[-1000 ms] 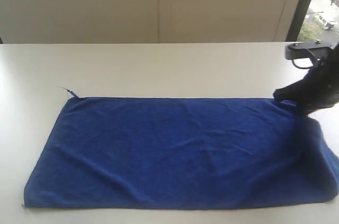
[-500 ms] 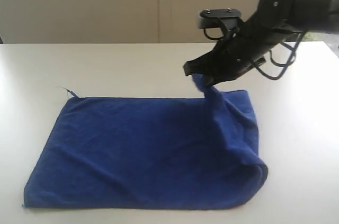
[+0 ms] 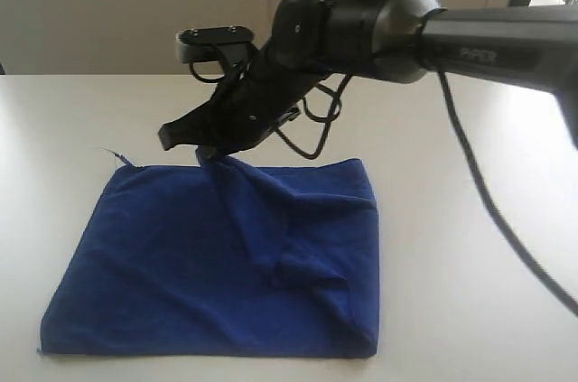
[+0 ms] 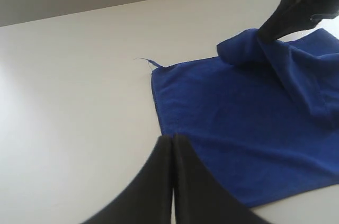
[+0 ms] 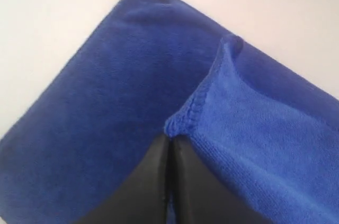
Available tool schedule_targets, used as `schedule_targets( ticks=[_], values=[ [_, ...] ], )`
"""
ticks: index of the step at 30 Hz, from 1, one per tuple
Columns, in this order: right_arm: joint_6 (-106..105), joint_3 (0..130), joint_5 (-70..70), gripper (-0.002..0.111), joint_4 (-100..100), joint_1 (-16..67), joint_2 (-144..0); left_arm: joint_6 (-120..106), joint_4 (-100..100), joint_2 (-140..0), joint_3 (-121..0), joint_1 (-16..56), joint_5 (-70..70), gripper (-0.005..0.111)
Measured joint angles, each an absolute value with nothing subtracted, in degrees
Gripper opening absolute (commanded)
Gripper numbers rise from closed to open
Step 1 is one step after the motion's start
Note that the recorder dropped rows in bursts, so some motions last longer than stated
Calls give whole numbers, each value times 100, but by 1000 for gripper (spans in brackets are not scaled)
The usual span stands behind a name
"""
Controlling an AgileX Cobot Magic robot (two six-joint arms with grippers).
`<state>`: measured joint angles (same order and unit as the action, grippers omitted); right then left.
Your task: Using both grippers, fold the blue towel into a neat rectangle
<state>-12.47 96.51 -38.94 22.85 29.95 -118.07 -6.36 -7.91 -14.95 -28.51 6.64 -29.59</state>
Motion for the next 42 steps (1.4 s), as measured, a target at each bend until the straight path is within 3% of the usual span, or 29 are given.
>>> schedule_targets(
  ticks=[11,12,16,18,21,31,42],
  values=[
    [-1057,10974,-3965,2,2605,3618,-12650,-626,-832,-1495,-2851,669,-2959,0],
    [-1046,11003,-3965,6,2617,3626,-12705,-626,-832,-1495,-2851,669,-2959,0],
    [-1205,11015,-4008,63,2683,3640,-12760,-626,-861,-1495,-2851,669,-2972,0],
    [-1372,11015,-4008,67,2683,3640,-12700,-626,-882,-1495,-2851,669,-2974,0],
    [-1631,11015,-4111,59,2441,3651,-12510,-626,-903,-1495,-2851,669,-2974,0],
    [-1280,11050,-6122,1,-600,3509,-11839,-626,-917,-1495,-2851,669,-2974,0],
    [-1442,9238,-6163,0,-222,2436,-11839,-714,-939,-1495,-2549,669,-2646,0]
  ],
)
